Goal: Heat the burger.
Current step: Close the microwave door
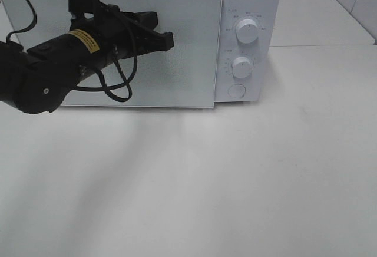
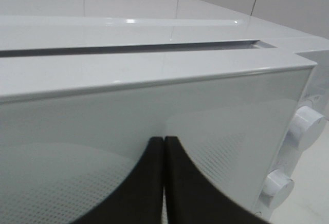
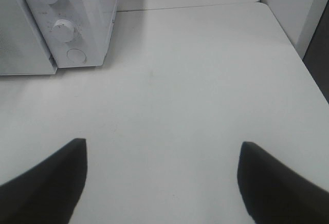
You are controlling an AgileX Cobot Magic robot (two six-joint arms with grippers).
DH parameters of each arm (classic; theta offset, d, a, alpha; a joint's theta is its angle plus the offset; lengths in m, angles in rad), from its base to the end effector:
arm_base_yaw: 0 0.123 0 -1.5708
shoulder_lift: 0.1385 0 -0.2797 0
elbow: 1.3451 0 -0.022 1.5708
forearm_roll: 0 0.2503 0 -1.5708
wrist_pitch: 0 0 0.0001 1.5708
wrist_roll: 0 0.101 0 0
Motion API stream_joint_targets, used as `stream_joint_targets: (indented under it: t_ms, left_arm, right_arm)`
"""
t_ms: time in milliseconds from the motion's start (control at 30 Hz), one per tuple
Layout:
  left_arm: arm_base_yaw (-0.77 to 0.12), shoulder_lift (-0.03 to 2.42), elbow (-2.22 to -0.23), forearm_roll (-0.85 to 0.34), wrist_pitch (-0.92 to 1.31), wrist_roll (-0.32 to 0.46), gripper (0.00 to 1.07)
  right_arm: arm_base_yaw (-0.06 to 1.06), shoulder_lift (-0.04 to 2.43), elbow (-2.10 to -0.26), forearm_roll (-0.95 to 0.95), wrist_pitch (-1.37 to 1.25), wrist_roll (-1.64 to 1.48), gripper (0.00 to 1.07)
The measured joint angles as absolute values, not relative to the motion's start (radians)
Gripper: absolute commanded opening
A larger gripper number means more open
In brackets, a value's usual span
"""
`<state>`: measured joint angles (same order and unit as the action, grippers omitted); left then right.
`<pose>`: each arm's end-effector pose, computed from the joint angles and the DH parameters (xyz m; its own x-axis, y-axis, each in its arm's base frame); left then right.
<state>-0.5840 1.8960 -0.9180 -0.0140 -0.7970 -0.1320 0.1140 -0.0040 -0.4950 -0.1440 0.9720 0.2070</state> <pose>0.3344 -0.2198 0.1828 -0.1541 -0.0675 -0.9857 0.5265 0.8386 -0.1398 0.0135 -0.0105 0.2799 -0.3669 0.0830 -0.9265 0.0426 0.9965 0.0724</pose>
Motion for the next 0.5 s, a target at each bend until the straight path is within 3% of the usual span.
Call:
stream_joint_targets:
  t_ms: [500]
  left_arm:
    - [-0.595, 1.956, -0.989, 0.036, -0.765, -0.095, 0.00]
  right_arm:
    - [0.114, -0.004, -0.495, -0.144, 0.972, 0.207, 0.76]
